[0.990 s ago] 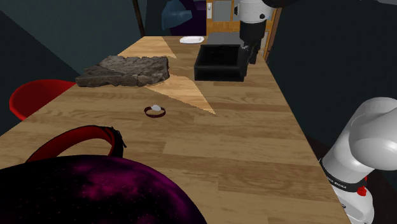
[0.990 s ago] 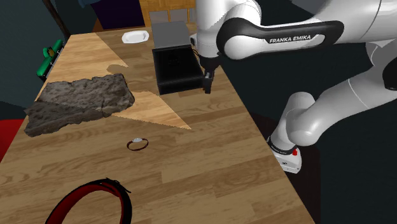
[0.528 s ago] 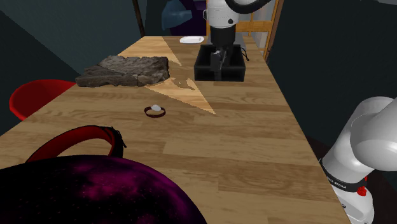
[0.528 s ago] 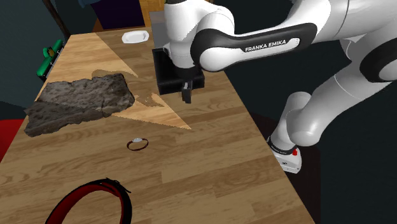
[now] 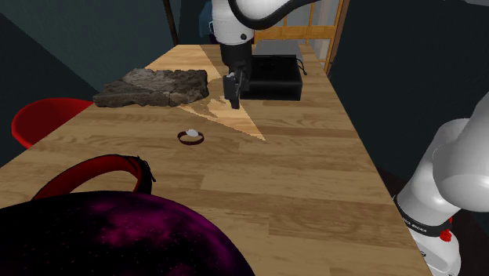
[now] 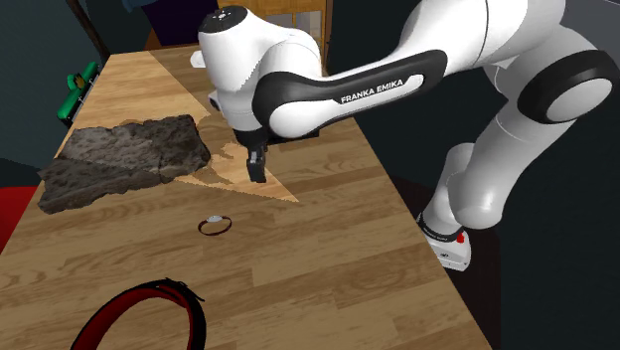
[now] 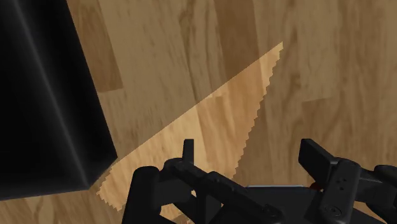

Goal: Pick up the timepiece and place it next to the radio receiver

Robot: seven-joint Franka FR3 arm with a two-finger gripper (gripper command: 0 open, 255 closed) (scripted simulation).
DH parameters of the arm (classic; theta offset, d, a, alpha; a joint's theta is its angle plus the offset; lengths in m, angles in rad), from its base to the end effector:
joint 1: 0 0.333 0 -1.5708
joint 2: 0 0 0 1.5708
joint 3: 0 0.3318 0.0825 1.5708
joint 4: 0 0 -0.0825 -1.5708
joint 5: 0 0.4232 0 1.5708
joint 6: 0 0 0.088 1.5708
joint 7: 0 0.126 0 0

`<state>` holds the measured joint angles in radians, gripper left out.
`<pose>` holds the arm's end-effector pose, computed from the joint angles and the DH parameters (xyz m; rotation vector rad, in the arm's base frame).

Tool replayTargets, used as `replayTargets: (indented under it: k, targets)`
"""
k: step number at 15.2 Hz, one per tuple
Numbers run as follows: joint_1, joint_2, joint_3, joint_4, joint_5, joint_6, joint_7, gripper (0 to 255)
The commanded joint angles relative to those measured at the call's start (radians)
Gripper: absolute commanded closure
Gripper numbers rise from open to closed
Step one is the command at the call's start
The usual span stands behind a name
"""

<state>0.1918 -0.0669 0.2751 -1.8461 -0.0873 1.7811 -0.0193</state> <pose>0.5206 0.2559 0.5360 2.9443 0.7579 0.0338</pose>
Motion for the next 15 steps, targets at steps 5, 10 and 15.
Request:
replayTargets:
  k: [5, 10, 15]
  targets:
    - [0.063, 0.192, 0.061, 0.204, -0.061, -0.015, 0.026, 0]
    - [0.137, 0.363, 0.097, 0.409, -0.127, -0.057, 0.037, 0]
    - [0.14, 0.38, 0.096, 0.377, -0.135, -0.009, 0.04, 0]
